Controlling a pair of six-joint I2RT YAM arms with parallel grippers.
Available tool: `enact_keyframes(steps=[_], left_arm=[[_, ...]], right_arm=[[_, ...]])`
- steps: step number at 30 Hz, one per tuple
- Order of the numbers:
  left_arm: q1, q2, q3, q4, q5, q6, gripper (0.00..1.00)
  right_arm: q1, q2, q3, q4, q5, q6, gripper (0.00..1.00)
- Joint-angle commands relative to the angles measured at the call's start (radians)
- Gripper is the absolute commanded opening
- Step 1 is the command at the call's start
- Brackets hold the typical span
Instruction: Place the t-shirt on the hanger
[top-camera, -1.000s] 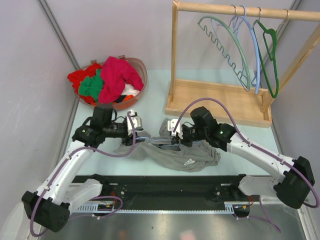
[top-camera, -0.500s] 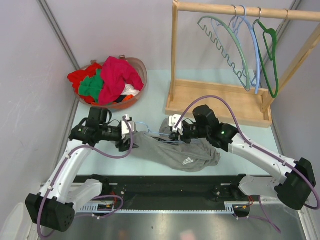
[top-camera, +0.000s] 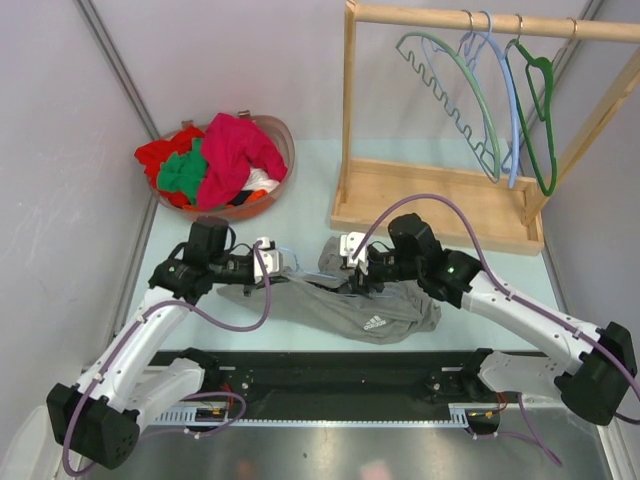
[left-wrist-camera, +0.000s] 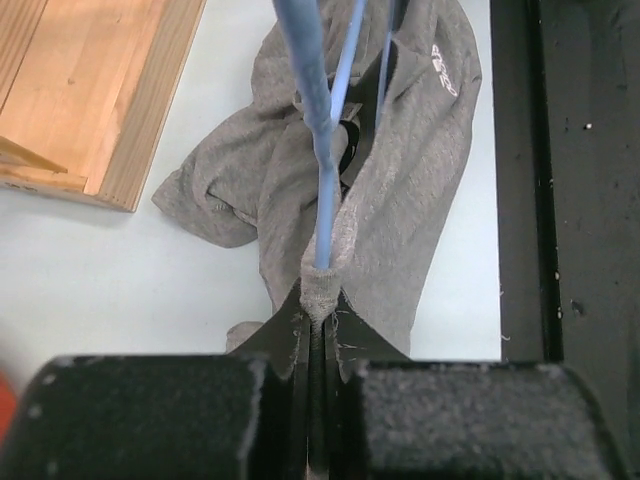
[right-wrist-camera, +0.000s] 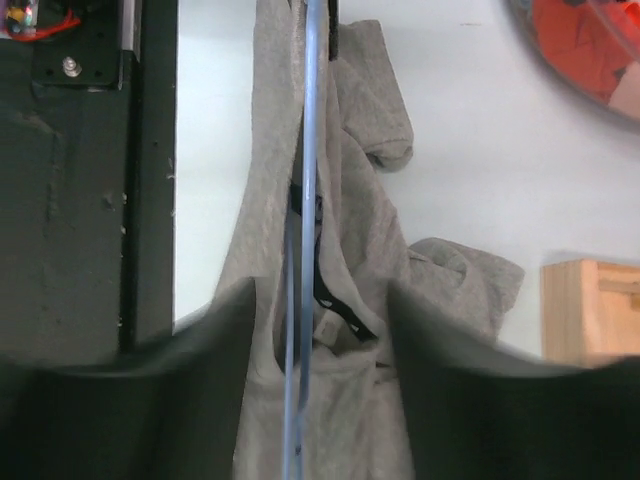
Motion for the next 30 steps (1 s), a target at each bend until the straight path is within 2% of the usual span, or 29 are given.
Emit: enact_keyframes(steps=[1, 2, 3, 7, 12, 15, 19, 25, 27, 28, 30], left_arm=[[-0.008, -0.068, -0.043, -0.009, -0.002, 0.049, 0.0], [-0.009, -0.082, -0.05, -0.015, -0.004, 0.059, 0.0], [-0.011, -0.098, -0.061, -0.029, -0.005, 0.076, 0.0], [-0.026, -0.128, -0.093, -0.084, -0.025, 0.163, 0.0], [-0.075, -0.145, -0.104, -0.076, -0.059, 0.168, 0.0], [-0.081, -0.145, -0.087, -0.076, -0.067, 0.149, 0.0], [-0.085, -0.162, -0.093, -0.079, -0.09, 0.139, 0.0], [-0.085, -0.2, -0.109, -0.083, -0.122, 0.105, 0.0], [-0.085, -0.214, -0.115, -0.081, -0.127, 0.093, 0.0], [-0.083, -0.217, -0.118, -0.083, -0.13, 0.09, 0.0], [-0.083, -0.226, -0.119, -0.086, -0.149, 0.062, 0.0]], right_arm=[[-0.039, -0.06, 0.071, -0.055, 0.018, 0.091, 0.79], [-0.05, -0.066, 0.082, -0.092, 0.029, 0.137, 0.96], [-0.082, -0.07, 0.105, -0.11, 0.038, 0.16, 1.0], [-0.139, -0.006, 0.166, -0.202, 0.041, 0.275, 1.0], [-0.132, 0.144, 0.186, -0.219, 0.041, 0.372, 0.94], [-0.09, 0.227, 0.198, -0.233, 0.078, 0.355, 0.89], [-0.043, 0.337, 0.221, -0.282, 0.113, 0.266, 0.75], [-0.001, 0.407, 0.172, -0.259, 0.182, 0.26, 0.73], [0.006, 0.417, 0.154, -0.256, 0.216, 0.257, 0.65], [0.005, 0.416, 0.148, -0.255, 0.235, 0.257, 0.5], [-0.009, 0.402, 0.139, -0.259, 0.267, 0.243, 0.26]])
